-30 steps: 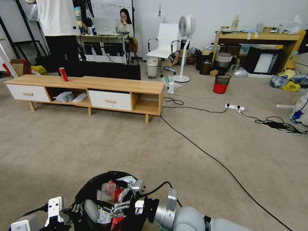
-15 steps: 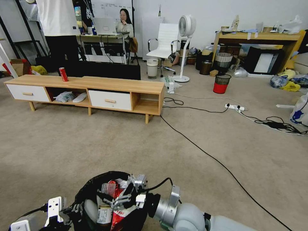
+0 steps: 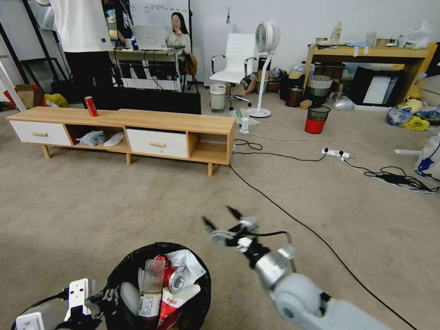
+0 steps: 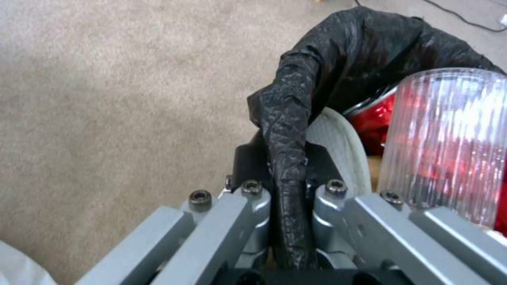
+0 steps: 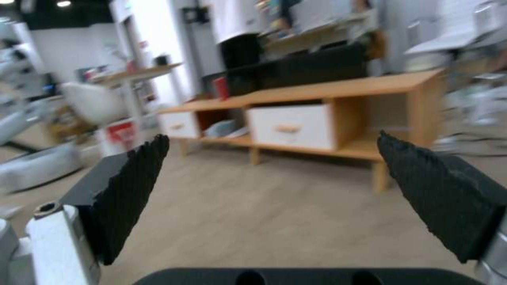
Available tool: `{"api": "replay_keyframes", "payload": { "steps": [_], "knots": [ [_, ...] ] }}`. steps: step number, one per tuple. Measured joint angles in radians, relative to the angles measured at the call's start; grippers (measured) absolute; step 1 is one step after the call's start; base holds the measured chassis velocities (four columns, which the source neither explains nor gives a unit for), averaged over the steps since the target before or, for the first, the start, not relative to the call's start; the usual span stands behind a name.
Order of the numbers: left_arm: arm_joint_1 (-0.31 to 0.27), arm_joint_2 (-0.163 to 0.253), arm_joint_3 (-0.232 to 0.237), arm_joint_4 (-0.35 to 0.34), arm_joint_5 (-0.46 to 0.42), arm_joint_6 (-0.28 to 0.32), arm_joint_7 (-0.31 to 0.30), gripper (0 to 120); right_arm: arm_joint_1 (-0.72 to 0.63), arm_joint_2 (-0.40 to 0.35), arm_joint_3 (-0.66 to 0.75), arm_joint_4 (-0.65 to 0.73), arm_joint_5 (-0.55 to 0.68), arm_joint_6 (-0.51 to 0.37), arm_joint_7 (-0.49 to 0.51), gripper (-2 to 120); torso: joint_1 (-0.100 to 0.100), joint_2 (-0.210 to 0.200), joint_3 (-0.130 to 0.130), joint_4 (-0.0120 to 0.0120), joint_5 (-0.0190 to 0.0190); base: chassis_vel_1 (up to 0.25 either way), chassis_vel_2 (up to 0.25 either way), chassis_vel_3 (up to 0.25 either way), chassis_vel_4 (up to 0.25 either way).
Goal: Pick up the trash bin and place the garbage on the floor into it.
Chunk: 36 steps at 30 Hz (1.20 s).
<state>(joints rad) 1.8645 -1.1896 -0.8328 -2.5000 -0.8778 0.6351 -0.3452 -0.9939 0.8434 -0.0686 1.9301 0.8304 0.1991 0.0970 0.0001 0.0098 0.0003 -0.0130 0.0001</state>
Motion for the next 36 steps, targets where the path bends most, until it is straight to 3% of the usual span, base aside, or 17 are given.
{"api": "replay_keyframes", "payload": {
  "steps": [1,4,5,6,8,12,14,18,20,21,23,26,36],
  "knots": [
    [-0.001,0.002,0.002,0.0,0.003,-0.001,0.001,4,-0.065,-0.012,0.085,0.007,0.0,-0.003,-0.024,100,0.0,0.0,0.0,-0.0001,0.0003,0.0,0.0,0.0,0.0],
    [-0.001,0.003,0.003,0.0,0.005,-0.001,0.003,4,-0.123,-0.022,0.16,0.016,-0.003,-0.009,-0.039,100,0.0,0.0,0.0,-0.0004,0.0004,0.0,0.0,0.0,0.0],
    [0.0,0.005,0.005,0.0,0.011,-0.003,0.007,4,-0.209,-0.027,0.274,0.035,-0.016,-0.02,-0.049,100,0.0,0.0,0.0,0.0001,-0.0002,0.0,0.0,0.0,0.0],
    [0.0,0.005,0.005,0.0,0.011,-0.003,0.007,4,-0.209,-0.027,0.274,0.035,-0.016,-0.02,-0.049,100,0.0,0.0,0.0,0.0001,-0.0002,0.0,0.0,0.0,0.0],
    [-0.001,0.005,0.003,0.0,0.019,-0.009,0.016,4,-0.449,0.015,0.563,0.111,-0.119,-0.043,-0.061,100,0.0,0.0,0.0,-0.0001,0.0001,0.0,0.0,0.0,0.0],
    [0.009,0.003,0.002,0.0,0.034,-0.017,0.027,4,-0.601,0.067,0.719,0.17,-0.225,-0.044,-0.094,100,0.0,0.0,0.0,0.0,0.0005,0.0,0.0,0.0,0.0],
    [-0.004,0.0,0.008,0.0,0.056,-0.02,0.031,4,-0.745,0.14,0.874,0.225,-0.325,-0.029,-0.151,100,0.0,0.0,0.0,-0.0004,-0.0008,0.0,0.0,0.0,0.0],
    [-0.022,-0.001,0.025,0.0,0.074,-0.023,0.033,4,-0.827,0.208,0.962,0.26,-0.387,-0.012,-0.183,100,0.0,0.0,0.0,-0.0005,0.0001,0.0,0.0,0.0,0.0],
    [-0.023,-0.008,0.042,0.0,0.101,-0.032,0.046,4,-0.888,0.321,1.038,0.289,-0.444,0.015,-0.22,100,0.0,0.0,0.0,-0.0003,-0.0004,0.0,0.0,0.0,0.0],
    [-0.023,-0.008,0.042,0.0,0.101,-0.032,0.046,4,-0.888,0.321,1.038,0.289,-0.444,0.015,-0.22,100,0.0,0.0,0.0,-0.0003,-0.0004,0.0,0.0,0.0,0.0],
    [-0.024,-0.015,0.047,0.0,0.112,-0.039,0.054,4,-0.907,0.417,1.089,0.3,-0.467,0.034,-0.266,100,0.0,0.0,0.0,-0.0003,-0.0002,0.0,0.0,0.0,0.0],
    [-0.03,-0.015,0.049,0.0,0.132,-0.05,0.069,4,-0.918,0.483,1.106,0.313,-0.476,0.051,-0.295,100,0.0,0.0,0.0,-0.0001,0.0,0.0,0.0,0.0,0.0],
    [-0.033,-0.002,0.068,0.005,0.189,-0.085,0.098,4,-0.946,0.591,1.06,0.323,-0.511,0.098,-0.358,100,0.0,0.0,0.0,-0.0001,-0.0003,0.0,0.0,0.0,0.0]
  ]
}}
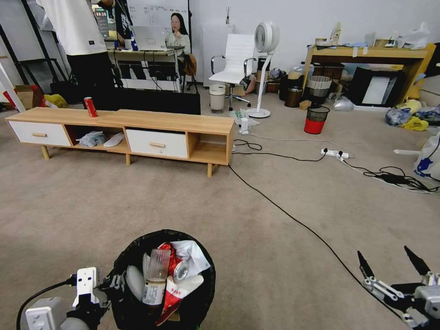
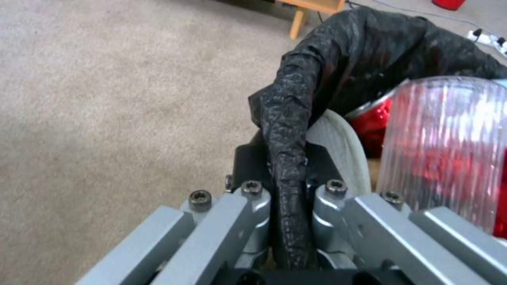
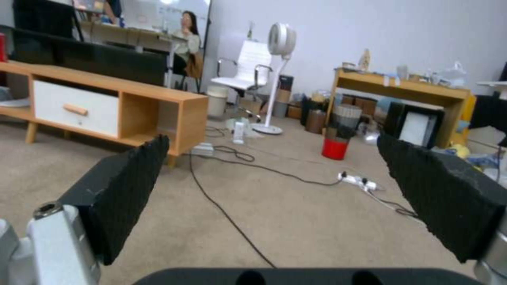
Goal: Pick up the trash bin and place the garbage on the floor into it.
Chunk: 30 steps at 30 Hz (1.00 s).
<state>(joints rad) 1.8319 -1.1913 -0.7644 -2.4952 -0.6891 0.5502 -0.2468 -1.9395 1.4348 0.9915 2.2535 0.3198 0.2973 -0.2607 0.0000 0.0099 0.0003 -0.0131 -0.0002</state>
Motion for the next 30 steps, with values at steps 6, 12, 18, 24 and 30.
{"api": "replay_keyframes", "payload": {
  "steps": [6,12,18,24,30],
  "knots": [
    [-0.001,0.012,0.001,0.005,-0.007,-0.002,0.003,4,0.02,0.047,-0.048,-0.027,-0.053,0.035,-0.032,100,0.0,0.0,0.0,-0.0001,0.0001,0.0,0.0,0.0,0.0],
    [-0.005,0.015,0.001,0.033,-0.016,-0.006,0.002,4,0.034,0.056,-0.069,-0.035,-0.052,0.068,-0.086,100,0.0,0.0,0.0,-0.0001,0.0,0.0,0.0,0.0,0.0],
    [-0.007,0.015,0.006,0.033,-0.03,-0.008,0.003,4,0.048,0.055,-0.088,-0.045,-0.045,0.074,-0.108,100,0.0,0.0,0.0,-0.0001,0.0002,0.0,0.0,0.0,0.0],
    [-0.009,0.006,0.006,0.033,-0.036,-0.01,0.006,4,0.059,0.046,-0.126,-0.046,-0.092,0.074,0.002,100,0.0,0.0,0.0,-0.0001,0.0002,0.0,0.0,0.0,0.0],
    [-0.008,0.003,0.013,0.032,-0.035,-0.012,0.008,4,0.07,0.042,-0.136,-0.049,-0.119,0.061,0.047,100,0.0,0.0,0.0,-0.0001,0.0001,0.0,0.0,0.0,0.0]
  ]
}}
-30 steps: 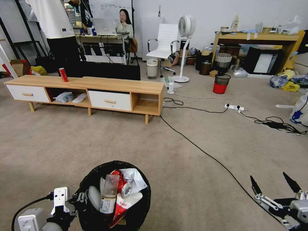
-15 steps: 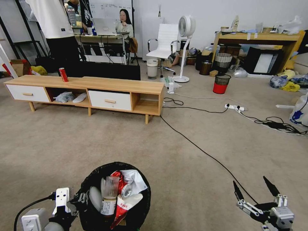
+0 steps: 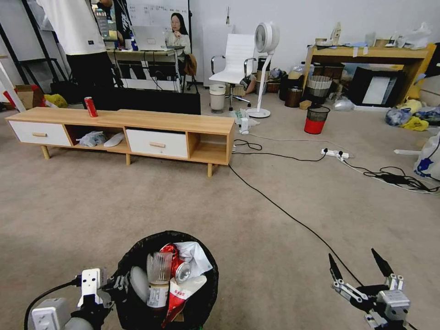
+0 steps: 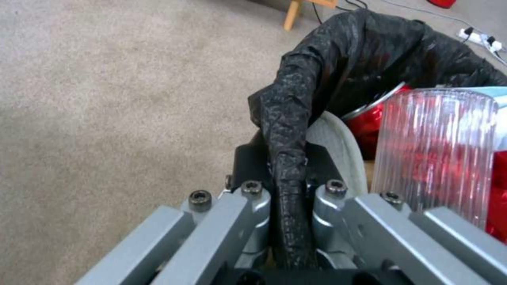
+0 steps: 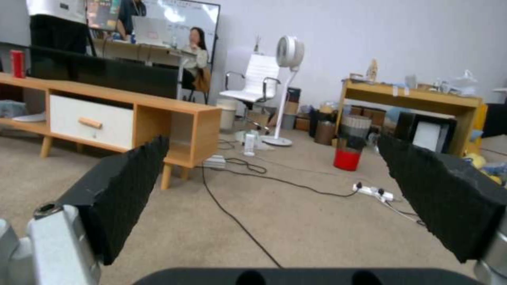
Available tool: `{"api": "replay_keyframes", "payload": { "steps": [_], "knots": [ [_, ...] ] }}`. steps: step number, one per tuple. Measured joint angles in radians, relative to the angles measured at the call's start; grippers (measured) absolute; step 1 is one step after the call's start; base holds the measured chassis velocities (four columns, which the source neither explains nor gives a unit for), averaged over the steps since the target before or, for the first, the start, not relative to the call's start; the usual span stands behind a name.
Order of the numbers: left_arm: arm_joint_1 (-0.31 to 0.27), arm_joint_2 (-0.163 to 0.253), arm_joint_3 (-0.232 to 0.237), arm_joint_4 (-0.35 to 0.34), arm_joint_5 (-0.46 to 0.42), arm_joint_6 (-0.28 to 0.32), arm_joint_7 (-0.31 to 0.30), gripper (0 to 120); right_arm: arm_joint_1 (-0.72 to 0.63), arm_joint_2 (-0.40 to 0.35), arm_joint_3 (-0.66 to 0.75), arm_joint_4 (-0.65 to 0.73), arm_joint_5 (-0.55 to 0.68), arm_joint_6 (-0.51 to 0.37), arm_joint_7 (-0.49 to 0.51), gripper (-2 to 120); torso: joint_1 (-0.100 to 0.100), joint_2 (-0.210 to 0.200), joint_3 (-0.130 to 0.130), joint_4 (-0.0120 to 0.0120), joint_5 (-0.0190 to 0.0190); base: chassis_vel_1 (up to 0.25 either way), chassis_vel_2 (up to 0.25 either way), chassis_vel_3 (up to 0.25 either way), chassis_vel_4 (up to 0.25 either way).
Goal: Pick up the trash bin and place the garbage on the floor into it.
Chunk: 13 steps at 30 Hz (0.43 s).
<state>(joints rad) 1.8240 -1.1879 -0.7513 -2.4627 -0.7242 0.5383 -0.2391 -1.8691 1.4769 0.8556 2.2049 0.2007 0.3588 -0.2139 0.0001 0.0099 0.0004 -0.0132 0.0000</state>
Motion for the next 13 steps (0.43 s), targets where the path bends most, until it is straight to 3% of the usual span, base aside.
{"api": "replay_keyframes", "payload": {
  "steps": [13],
  "knots": [
    [-0.001,0.0,0.003,-0.006,0.0,0.0,0.001,4,0.005,0.003,0.001,-0.006,0.0,0.002,-0.007,100,0.0,0.0,0.0,-0.0001,0.0,0.0,0.0,0.0,0.0]
  ]
}}
